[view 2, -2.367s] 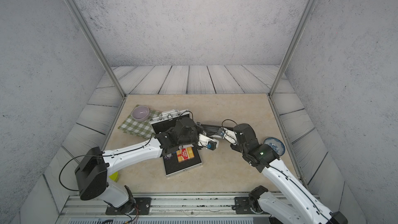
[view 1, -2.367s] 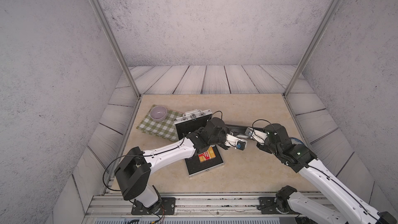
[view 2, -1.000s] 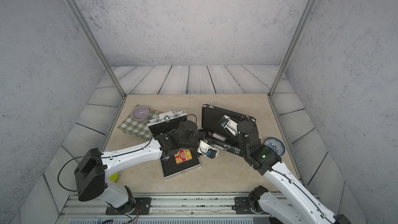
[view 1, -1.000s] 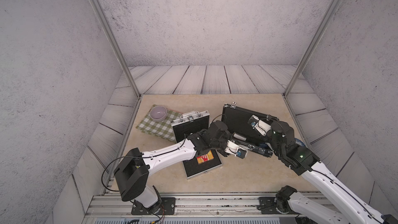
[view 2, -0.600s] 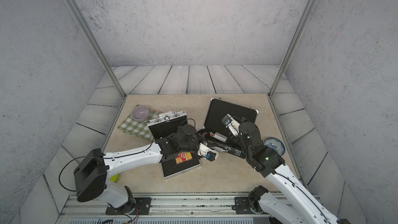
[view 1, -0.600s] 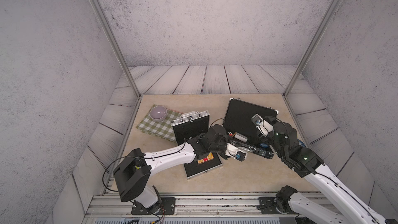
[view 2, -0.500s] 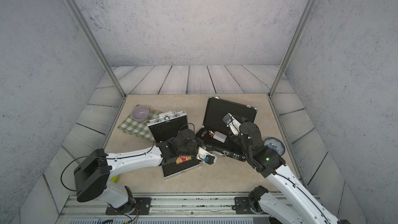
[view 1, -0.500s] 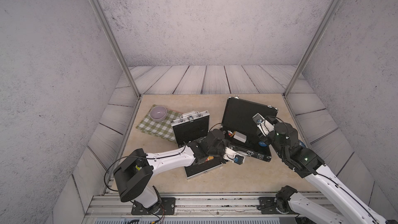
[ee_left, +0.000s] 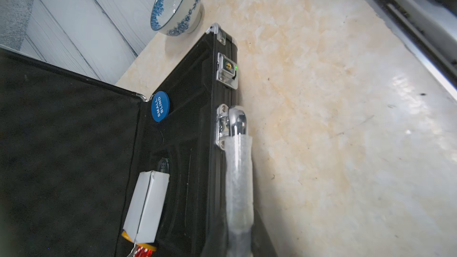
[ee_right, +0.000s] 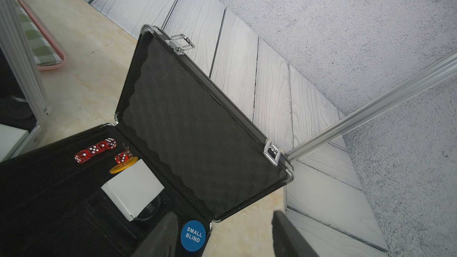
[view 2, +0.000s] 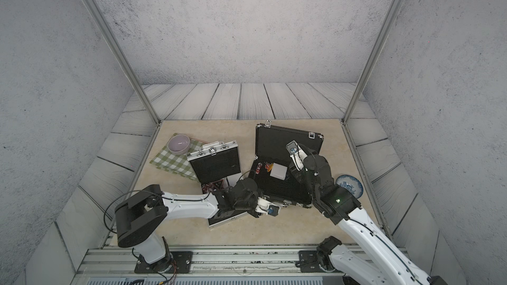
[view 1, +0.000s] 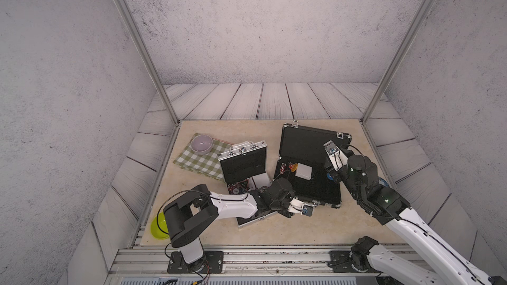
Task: Open the poker set cases
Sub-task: Place the poker set case at the center of the board.
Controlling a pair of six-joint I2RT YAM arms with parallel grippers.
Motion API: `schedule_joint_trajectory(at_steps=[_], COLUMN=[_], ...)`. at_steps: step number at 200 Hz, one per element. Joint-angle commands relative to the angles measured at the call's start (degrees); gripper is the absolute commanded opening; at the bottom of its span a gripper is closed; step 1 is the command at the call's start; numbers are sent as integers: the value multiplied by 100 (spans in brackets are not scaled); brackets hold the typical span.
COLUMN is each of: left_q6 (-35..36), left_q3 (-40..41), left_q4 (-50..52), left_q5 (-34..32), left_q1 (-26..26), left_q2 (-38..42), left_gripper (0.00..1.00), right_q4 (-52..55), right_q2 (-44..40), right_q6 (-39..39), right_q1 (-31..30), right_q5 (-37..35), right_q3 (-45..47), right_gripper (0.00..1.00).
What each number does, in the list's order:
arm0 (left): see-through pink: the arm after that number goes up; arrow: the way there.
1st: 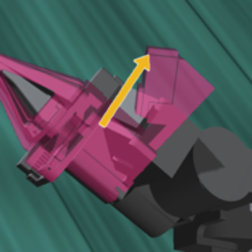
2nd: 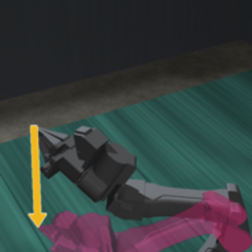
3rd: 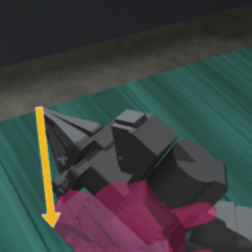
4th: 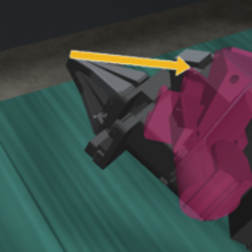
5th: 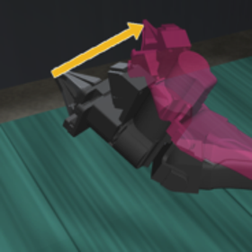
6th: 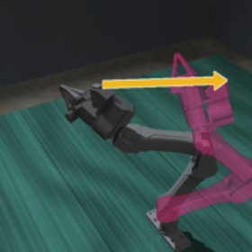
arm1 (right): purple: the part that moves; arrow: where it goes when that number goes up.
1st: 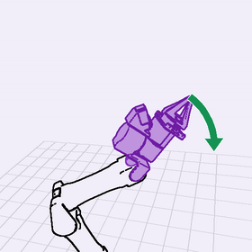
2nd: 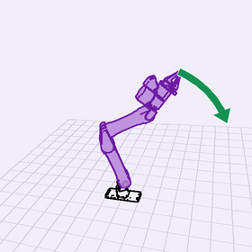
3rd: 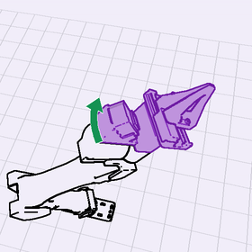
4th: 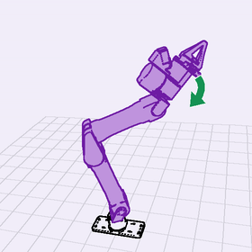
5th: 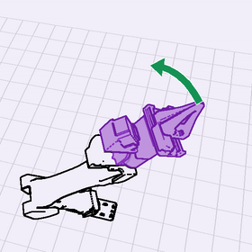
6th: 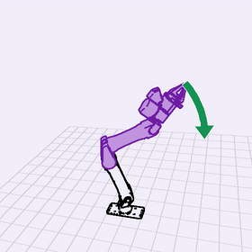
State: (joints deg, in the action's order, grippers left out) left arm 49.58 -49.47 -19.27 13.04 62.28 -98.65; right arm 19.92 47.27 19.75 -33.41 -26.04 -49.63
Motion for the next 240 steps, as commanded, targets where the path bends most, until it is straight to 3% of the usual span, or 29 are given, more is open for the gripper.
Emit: schedule_joint_trajectory(at_steps=[1, 32, 82, 100, 118, 155, 208, 222, 240], left_q6=[-206, -344, -534, -597, -634, -917, -1489, -1795, -2216], left_q3=[-248, -423, -664, -645, -533, -411, -115, 17, 252], left_q4=[-290, -385, -345, -349, -489, -430, -101, -102, -342], left_q5=[-69, 42, -326, -362, -341, -129, 53, -332, -1556], left_q1=[43, 130, 294, 302, 305, 307, 304, 307, 266], left_q2=[-326, -620, -951, -994, -888, -219, 1453, 1940, 2616], left_gripper=[0, 4, 13, 34, 48, 86, 89, 88, 88], right_q4=[18, 23, 153, 159, 135, 121, -707, -1009, -1066], right_q2=[-196, -305, -341, -375, -402, -227, 299, 428, 583], right_q6=[-207, -312, -604, -621, -633, -1051, -1539, -1716, -2367], right_q1=[8, 9, 5, 8, 10, 11, 107, 276, 936], right_q5=[-93, -286, -292, -296, -326, -375, -473, -458, 19], right_q3=[65, 164, 129, 142, 181, -99, -579, -574, -605], right_gripper=[63, 64, 64, 64, 64, 66, 70, 71, 71])
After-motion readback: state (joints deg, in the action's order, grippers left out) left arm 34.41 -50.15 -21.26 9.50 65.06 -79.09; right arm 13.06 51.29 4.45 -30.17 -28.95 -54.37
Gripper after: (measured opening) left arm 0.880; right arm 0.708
